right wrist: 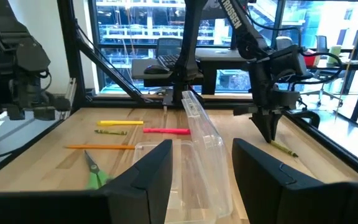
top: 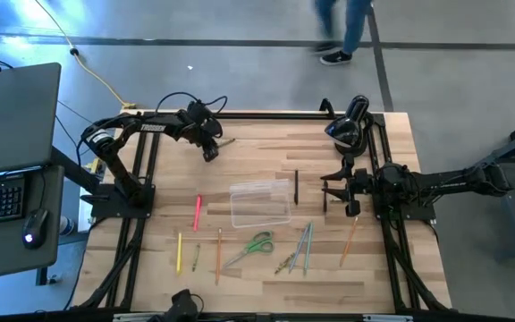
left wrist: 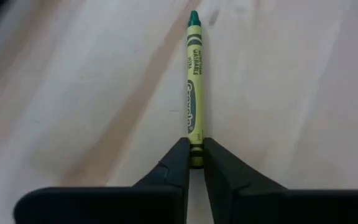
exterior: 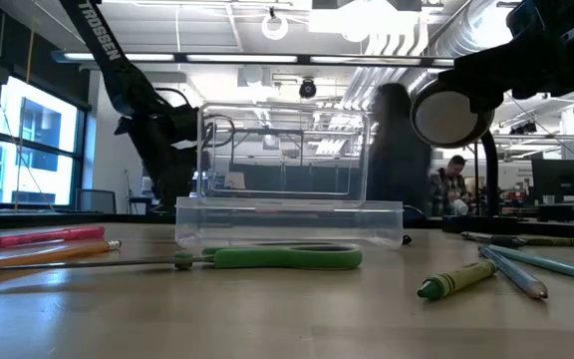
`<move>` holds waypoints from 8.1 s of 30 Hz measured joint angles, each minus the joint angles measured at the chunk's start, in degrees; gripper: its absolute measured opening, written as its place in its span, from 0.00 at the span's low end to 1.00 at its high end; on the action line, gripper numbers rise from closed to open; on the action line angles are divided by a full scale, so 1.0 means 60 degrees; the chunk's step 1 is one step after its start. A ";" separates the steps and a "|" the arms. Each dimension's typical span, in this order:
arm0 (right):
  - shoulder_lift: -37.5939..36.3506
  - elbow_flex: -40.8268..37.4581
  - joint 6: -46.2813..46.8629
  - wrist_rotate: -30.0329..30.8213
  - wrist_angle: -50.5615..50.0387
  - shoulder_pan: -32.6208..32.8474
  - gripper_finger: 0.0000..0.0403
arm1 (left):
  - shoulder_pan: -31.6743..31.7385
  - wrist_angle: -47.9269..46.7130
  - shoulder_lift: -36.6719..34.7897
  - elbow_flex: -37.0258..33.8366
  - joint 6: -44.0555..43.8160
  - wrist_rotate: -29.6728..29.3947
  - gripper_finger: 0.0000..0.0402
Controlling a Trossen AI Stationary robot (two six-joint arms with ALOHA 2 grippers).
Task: Pick & place school supplies into a supply box
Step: Put the green crayon into the supply box
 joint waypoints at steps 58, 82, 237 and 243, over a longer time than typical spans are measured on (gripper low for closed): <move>0.0011 -0.0004 0.0022 -0.0100 -0.0576 0.0000 0.36 | -0.2456 -0.2014 -0.0137 0.1871 -0.2125 -0.3905 0.36; 0.0011 -0.0004 0.0027 -0.0670 -0.0617 0.0002 0.36 | -0.3004 0.0153 0.1619 0.2666 -0.2774 -0.2280 0.36; 0.6189 0.2448 -0.0952 0.0447 0.2706 0.0007 0.36 | -1.2740 -0.0317 -0.4884 -0.6004 -1.4024 -1.0007 0.61; 0.6189 0.2448 -0.0949 0.0447 0.2805 0.0007 0.36 | -1.2751 0.3043 -0.4871 -0.7640 -1.3869 -1.0566 0.61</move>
